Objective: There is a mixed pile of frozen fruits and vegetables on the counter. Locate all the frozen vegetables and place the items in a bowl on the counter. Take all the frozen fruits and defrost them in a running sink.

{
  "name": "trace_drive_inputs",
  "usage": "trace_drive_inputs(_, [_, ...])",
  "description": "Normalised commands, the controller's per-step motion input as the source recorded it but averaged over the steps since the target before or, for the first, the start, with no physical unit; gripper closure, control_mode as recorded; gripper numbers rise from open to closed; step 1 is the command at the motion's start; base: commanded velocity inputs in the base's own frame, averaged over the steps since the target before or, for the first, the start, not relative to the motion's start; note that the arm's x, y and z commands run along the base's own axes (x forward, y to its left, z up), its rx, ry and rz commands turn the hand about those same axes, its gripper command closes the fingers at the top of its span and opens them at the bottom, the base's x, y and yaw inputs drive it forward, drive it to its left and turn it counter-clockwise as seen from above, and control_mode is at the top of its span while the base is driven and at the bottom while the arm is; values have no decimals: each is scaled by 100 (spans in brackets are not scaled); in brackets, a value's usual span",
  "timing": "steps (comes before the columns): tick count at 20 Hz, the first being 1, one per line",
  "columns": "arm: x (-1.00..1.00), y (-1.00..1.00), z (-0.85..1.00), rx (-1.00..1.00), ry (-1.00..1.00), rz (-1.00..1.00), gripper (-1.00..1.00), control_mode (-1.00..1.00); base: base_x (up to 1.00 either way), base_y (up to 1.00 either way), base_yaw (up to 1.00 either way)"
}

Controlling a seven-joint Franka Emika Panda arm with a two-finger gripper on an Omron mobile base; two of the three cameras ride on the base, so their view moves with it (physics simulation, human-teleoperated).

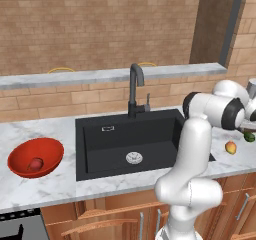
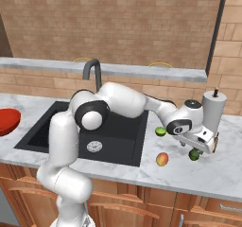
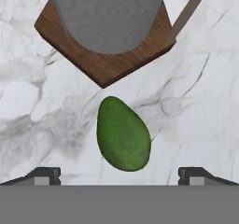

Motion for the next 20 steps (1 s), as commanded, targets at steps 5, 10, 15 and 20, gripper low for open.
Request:
trace_drive_inputs(5, [16,-21,-22,0,0,8,-100,-100,0,0,0])
trace_drive_inputs(10, [5,1,-25,0,7,4,-100,-100,0,0,0])
trace_drive_inputs(15, [0,14,-29,0,10,0,-100,-100,0,0,0])
trace_drive_inputs(20, [0,0,-22,0,1,1,100,-100,0,0,0])
